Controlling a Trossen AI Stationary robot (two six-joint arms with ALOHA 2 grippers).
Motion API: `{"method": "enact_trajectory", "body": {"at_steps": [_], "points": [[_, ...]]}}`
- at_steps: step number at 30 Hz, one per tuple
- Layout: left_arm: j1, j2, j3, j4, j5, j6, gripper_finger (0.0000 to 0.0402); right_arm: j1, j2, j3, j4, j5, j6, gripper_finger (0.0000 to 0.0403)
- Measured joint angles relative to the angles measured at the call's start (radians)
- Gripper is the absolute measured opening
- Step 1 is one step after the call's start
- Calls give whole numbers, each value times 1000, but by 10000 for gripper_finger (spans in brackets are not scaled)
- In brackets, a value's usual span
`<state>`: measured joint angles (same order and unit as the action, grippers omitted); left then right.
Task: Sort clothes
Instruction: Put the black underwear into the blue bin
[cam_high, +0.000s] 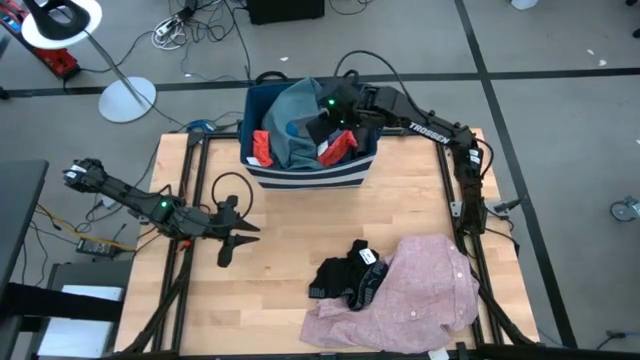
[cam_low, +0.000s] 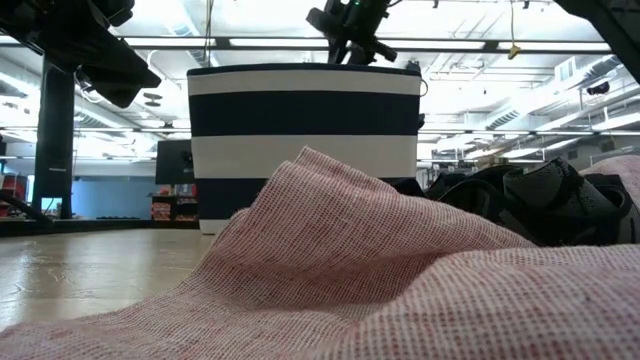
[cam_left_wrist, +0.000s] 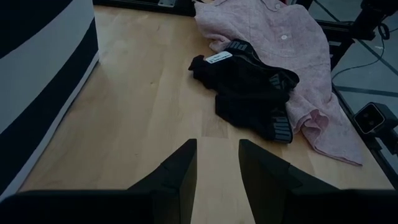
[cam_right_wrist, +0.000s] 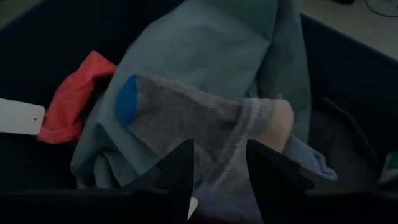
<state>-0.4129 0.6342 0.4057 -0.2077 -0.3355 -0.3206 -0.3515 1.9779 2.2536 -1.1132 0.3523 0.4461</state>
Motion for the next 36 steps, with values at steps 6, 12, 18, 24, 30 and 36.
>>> {"method": "enact_trajectory", "body": {"at_steps": [6,12,18,24,30,36], "points": [[0,0,0,-1,0,1,124,8,-63,0,-62,0,0,150],[0,0,0,18,0,2,124,57,-126,0,-189,-7,52,153],[0,0,0,51,0,2,124,151,-161,0,-348,-7,164,155],[0,0,0,96,0,2,124,279,-157,0,-455,0,306,155],[0,0,0,110,-10,2,124,436,-153,0,-451,54,435,154],[0,0,0,111,-11,2,124,577,-149,0,-458,135,603,155]]}}
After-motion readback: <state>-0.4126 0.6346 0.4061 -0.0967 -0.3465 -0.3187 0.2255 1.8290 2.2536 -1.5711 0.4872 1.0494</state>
